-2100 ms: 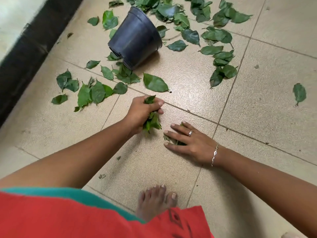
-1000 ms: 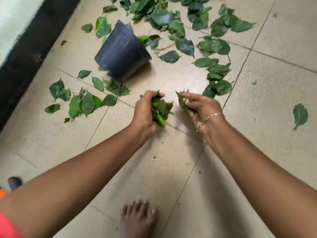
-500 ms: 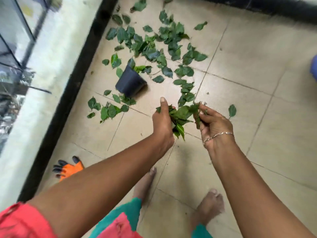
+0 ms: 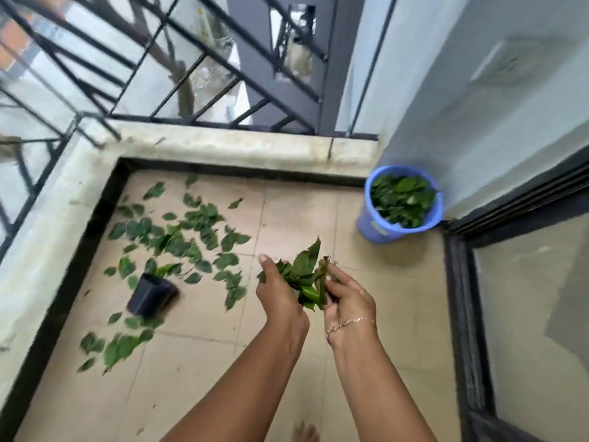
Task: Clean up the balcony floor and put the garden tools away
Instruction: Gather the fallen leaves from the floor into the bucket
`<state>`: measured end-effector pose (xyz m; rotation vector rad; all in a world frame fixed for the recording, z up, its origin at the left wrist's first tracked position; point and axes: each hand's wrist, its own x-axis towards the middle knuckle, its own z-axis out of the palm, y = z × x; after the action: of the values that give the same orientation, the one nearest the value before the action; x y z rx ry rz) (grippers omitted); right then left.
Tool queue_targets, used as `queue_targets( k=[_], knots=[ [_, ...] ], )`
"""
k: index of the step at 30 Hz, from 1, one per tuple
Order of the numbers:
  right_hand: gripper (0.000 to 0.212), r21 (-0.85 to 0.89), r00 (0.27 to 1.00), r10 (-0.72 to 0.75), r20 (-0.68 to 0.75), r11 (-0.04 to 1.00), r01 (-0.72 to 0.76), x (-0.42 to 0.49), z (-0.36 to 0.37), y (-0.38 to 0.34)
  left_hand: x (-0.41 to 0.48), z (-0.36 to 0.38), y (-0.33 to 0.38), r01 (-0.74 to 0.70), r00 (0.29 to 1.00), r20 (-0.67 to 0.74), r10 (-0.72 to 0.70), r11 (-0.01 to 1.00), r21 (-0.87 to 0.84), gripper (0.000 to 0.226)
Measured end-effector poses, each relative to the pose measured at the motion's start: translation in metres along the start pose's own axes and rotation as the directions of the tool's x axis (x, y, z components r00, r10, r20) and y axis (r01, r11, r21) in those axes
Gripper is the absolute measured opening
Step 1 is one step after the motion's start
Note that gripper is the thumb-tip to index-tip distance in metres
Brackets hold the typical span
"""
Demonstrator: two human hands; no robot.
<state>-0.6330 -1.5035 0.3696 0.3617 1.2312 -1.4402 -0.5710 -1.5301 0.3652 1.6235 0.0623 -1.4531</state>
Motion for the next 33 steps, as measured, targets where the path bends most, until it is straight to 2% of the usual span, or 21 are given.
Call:
queue_targets(
  k=[2,5,8,11,13,17,19,20,22,25,28,30,33],
  knots=[
    [0.034,0.023,0.999,-0.020,-0.034,1.000,0.021,0.012,-0.004,-0.025,-0.003,0.032,-0.015,0.008,0.999,0.040,-0.009,1.000,0.015,0.043],
    [0.034,0.086,0.994,-0.050,-0.095,0.995,0.058,0.046,-0.011,-0.055,0.013,0.079,-0.045,0.023,0.999,0.027,-0.025,0.998,0.052,0.045],
    [0.032,0.110,0.973,-0.062,-0.221,0.990,0.088,0.095,-0.019,-0.082,0.038,0.125,-0.077,0.088,0.996,0.019,-0.090,0.992,0.096,0.043],
    [0.030,0.125,0.936,-0.094,-0.338,0.982,0.144,0.154,-0.022,-0.104,0.066,0.178,-0.101,0.149,0.981,0.097,-0.166,0.976,0.159,0.036],
    [0.037,0.138,0.909,-0.087,-0.408,0.978,0.155,0.191,-0.021,-0.120,0.081,0.215,-0.112,0.166,0.970,0.143,-0.196,0.966,0.197,0.030],
    [0.031,0.119,0.883,-0.131,-0.451,0.971,0.206,0.255,-0.015,-0.160,0.119,0.284,-0.134,0.101,0.950,0.246,-0.190,0.938,0.333,0.031],
    [0.033,0.069,0.869,-0.158,-0.469,0.974,0.214,0.282,-0.017,-0.180,0.143,0.310,-0.145,0.038,0.934,0.309,-0.178,0.911,0.411,0.042],
    [0.032,0.022,0.859,-0.167,-0.484,0.979,0.203,0.294,-0.017,-0.190,0.154,0.321,-0.150,-0.001,0.926,0.332,-0.179,0.879,0.478,0.055],
    [0.033,-0.135,0.858,-0.186,-0.479,0.981,0.137,0.319,-0.021,-0.205,0.184,0.338,-0.165,-0.080,0.912,0.358,-0.198,0.772,0.631,0.083],
    [0.043,-0.291,0.923,-0.149,-0.355,0.956,0.042,0.356,-0.034,-0.217,0.210,0.352,-0.168,-0.124,0.859,0.412,-0.304,0.658,0.743,0.098],
    [0.046,-0.416,0.958,-0.069,-0.280,0.908,-0.056,0.378,-0.043,-0.222,0.221,0.356,-0.166,-0.100,0.804,0.426,-0.414,0.612,0.784,0.115],
    [0.047,-0.468,0.965,-0.057,-0.255,0.881,-0.072,0.383,-0.044,-0.221,0.223,0.349,-0.165,-0.109,0.803,0.414,-0.428,0.578,0.808,0.110],
    [0.048,-0.519,0.962,-0.134,-0.237,0.854,-0.009,0.379,-0.047,-0.217,0.214,0.340,-0.154,-0.184,0.802,0.450,-0.393,0.554,0.812,0.084]
  ],
)
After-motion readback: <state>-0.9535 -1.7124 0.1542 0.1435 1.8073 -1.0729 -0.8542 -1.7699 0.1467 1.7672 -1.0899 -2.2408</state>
